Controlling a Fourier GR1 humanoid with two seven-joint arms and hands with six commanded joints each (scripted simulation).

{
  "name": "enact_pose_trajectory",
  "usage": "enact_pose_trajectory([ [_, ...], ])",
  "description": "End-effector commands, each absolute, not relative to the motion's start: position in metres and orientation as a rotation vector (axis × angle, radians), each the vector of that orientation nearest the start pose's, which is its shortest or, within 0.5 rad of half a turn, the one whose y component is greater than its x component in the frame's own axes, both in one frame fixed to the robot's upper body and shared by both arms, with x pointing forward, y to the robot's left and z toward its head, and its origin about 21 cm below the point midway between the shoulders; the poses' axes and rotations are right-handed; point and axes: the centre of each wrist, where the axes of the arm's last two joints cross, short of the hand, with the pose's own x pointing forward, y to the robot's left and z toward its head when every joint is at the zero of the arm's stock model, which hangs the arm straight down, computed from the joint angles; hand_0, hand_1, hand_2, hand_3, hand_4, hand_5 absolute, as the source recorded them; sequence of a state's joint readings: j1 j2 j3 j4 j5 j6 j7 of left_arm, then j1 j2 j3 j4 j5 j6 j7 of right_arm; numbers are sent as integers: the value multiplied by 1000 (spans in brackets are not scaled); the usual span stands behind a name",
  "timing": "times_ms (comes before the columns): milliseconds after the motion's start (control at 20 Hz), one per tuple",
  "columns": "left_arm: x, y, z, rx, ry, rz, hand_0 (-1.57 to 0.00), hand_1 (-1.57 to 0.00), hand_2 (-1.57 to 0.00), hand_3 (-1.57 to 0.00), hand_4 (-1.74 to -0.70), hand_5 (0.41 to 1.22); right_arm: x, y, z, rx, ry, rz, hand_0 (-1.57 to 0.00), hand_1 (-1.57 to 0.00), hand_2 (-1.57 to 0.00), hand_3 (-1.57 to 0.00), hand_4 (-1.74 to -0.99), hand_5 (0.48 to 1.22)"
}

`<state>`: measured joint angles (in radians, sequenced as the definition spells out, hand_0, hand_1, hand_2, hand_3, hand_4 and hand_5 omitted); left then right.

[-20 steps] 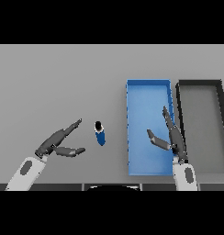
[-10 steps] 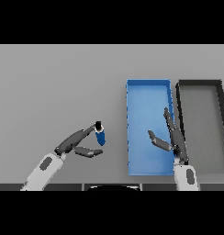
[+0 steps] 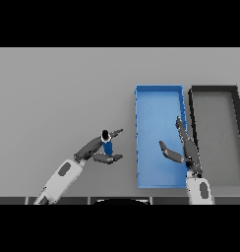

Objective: Pick up the blue pipe and place it into the blue bin.

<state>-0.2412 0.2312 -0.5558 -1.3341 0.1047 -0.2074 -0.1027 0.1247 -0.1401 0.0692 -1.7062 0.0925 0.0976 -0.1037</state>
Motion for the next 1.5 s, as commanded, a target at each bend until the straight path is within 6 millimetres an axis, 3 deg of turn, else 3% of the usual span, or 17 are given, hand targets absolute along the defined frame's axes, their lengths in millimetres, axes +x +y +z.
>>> enact_pose_trajectory([
  [0, 270, 147, -18, -473, -1450, -747, -17, -160, -290, -255, -1208, 607, 220, -255, 11, -71, -1669, 290, 1, 1, 1, 1, -1261, 600],
  [100, 268, 144, -23, -498, -1444, -674, -443, -592, -699, -721, -1345, 828, 219, -253, 12, -65, -1677, 294, 1, 1, 1, 1, -1259, 602],
  [200, 262, 136, -28, -500, -1453, -664, -849, -945, -1013, -1003, -1481, 969, 219, -252, 13, -66, -1679, 297, 1, 1, 1, 1, -1261, 609],
  [300, 260, 132, -28, -506, -1476, -648, -1109, -1170, -1214, -1162, -1572, 1060, 223, -255, 12, -78, -1673, 291, 1, 1, 1, 1, -1259, 614],
  [450, 262, 128, -26, -473, -1515, -680, -1334, -1366, -1388, -1307, -1649, 1139, 223, -251, 12, -60, -1665, 294, 1, 1, 1, 1, -1255, 616],
  [650, 259, 120, -13, -529, -1616, -666, -1474, -1487, -1496, -1403, -1699, 1187, 224, -252, 12, -82, -1662, 305, 1, 1, 1, 1, -1244, 623],
  [800, 253, 112, 7, -583, -1692, -681, -1521, -1528, -1533, -1433, -1714, 1204, 221, -251, 10, -88, -1672, 317, 1, 1, 1, 1, -1239, 629],
  [1100, 263, 98, 49, -628, -1697, -740, -1558, -1560, -1561, -1445, -1724, 1216, 219, -255, 7, -89, -1690, 317, 1, 1, 1, 1, -1215, 639],
  [1450, 262, 96, 56, -638, -1668, -772, -1568, -1569, -1569, -1443, -1729, 1219, 217, -260, 11, -115, -1700, 329, 1, 1, 1, 1, -1174, 629],
])
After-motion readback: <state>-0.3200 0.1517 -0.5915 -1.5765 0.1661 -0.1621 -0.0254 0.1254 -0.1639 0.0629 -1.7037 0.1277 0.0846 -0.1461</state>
